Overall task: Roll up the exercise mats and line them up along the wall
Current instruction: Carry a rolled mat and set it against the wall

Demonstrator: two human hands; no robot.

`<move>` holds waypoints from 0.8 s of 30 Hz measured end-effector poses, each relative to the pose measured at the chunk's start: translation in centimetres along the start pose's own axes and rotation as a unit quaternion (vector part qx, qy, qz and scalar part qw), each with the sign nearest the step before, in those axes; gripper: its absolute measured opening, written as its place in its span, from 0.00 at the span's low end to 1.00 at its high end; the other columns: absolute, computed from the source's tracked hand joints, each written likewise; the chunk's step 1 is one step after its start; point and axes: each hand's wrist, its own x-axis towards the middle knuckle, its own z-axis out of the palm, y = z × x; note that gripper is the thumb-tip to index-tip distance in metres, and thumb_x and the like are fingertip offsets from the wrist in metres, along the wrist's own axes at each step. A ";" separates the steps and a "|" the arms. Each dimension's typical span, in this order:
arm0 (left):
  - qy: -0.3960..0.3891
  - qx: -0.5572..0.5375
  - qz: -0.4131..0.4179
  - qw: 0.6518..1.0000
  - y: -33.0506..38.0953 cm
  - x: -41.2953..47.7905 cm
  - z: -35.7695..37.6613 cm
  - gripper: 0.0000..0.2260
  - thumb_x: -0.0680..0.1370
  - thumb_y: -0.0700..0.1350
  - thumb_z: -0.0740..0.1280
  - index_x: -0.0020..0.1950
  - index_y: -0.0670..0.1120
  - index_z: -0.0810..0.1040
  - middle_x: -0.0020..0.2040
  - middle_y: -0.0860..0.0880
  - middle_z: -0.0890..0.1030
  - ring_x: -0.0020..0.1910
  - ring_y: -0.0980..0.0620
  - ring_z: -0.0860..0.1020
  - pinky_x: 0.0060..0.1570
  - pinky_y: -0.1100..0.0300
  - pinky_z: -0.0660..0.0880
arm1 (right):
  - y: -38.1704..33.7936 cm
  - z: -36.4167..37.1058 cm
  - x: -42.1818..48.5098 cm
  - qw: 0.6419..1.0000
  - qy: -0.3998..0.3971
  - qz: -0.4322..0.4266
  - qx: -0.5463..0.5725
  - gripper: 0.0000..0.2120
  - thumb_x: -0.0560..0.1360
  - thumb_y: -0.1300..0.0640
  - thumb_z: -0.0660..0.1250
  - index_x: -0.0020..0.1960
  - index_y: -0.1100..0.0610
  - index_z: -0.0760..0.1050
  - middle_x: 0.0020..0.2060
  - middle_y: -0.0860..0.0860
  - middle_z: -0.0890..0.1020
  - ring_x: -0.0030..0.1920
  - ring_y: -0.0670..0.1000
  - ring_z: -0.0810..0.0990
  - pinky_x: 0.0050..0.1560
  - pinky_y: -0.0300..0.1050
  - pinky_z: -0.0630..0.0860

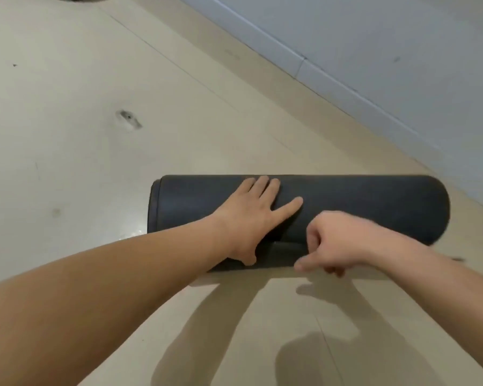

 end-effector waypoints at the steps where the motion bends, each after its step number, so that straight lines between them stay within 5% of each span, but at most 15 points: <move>1: 0.017 0.032 0.045 0.998 0.2 -0.1 0.3 0.61 0.70 0.59 0.79 0.85 0.54 0.35 0.84 0.34 0.45 0.83 0.32 0.47 0.82 0.39 0.47 | 0.8 -0.7 -0.1 0.994 0.090 0.015 -0.051 0.32 0.64 0.29 0.78 0.59 0.47 0.76 0.51 0.47 0.85 0.50 0.50 0.83 0.47 0.49 0.79; 3: 0.061 0.083 0.113 0.988 0.1 -0.6 1.2 0.56 0.74 0.54 0.77 0.86 0.52 0.36 0.85 0.34 0.45 0.84 0.34 0.45 0.82 0.39 0.45 | 1.8 0.3 0.5 0.974 0.158 0.033 -0.160 0.66 0.53 0.23 0.78 0.82 0.42 0.51 0.75 0.56 0.66 0.74 0.58 0.68 0.69 0.58 0.71; 5: 0.104 0.095 0.120 0.983 -0.5 -1.4 2.3 0.54 0.75 0.51 0.75 0.86 0.49 0.37 0.86 0.37 0.45 0.85 0.37 0.45 0.82 0.38 0.45 | 1.9 3.3 1.2 0.975 0.137 0.019 -0.173 0.84 0.50 0.20 0.77 0.78 0.46 0.18 0.82 0.59 0.36 0.84 0.65 0.42 0.80 0.69 0.53; 6: 0.118 0.082 0.088 0.986 -1.1 -2.1 2.8 0.55 0.74 0.54 0.76 0.86 0.48 0.39 0.86 0.37 0.46 0.85 0.38 0.45 0.81 0.37 0.45 | 2.0 4.7 1.6 0.980 0.140 0.007 -0.144 0.85 0.50 0.20 0.77 0.75 0.47 0.14 0.82 0.59 0.31 0.84 0.65 0.38 0.81 0.70 0.51; 9: 0.105 -0.038 -0.141 0.984 -3.7 -4.7 3.3 0.68 0.63 0.73 0.77 0.85 0.49 0.35 0.85 0.38 0.38 0.84 0.39 0.38 0.81 0.36 0.42 | 2.1 6.6 1.9 0.976 0.190 -0.007 -0.107 0.81 0.54 0.21 0.75 0.75 0.47 0.14 0.82 0.60 0.39 0.83 0.63 0.46 0.80 0.65 0.56; 12: 0.059 -0.162 -0.294 0.940 -5.6 -6.6 3.7 0.75 0.57 0.77 0.77 0.81 0.56 0.24 0.83 0.40 0.32 0.84 0.39 0.35 0.82 0.36 0.45 | 1.8 7.2 1.3 0.970 0.217 -0.017 -0.105 0.79 0.56 0.21 0.74 0.77 0.47 0.16 0.80 0.59 0.46 0.81 0.62 0.54 0.78 0.61 0.62; 16: 0.094 -0.270 -0.316 0.904 -5.5 -6.9 4.0 0.75 0.57 0.66 0.85 0.80 0.63 0.27 0.83 0.46 0.45 0.81 0.40 0.55 0.72 0.42 0.73 | 1.7 7.4 1.0 0.965 0.228 -0.029 -0.129 0.76 0.60 0.22 0.73 0.77 0.48 0.17 0.78 0.58 0.48 0.79 0.60 0.58 0.75 0.58 0.66; 24: 0.134 -0.239 -0.251 0.928 -1.7 -0.1 3.5 0.61 0.71 0.56 0.80 0.82 0.57 0.31 0.77 0.44 0.58 0.67 0.41 0.71 0.54 0.49 0.79 | 10.6 8.1 1.0 0.937 0.304 0.036 -0.169 0.78 0.59 0.26 0.79 0.80 0.48 0.22 0.78 0.61 0.55 0.75 0.62 0.64 0.71 0.61 0.70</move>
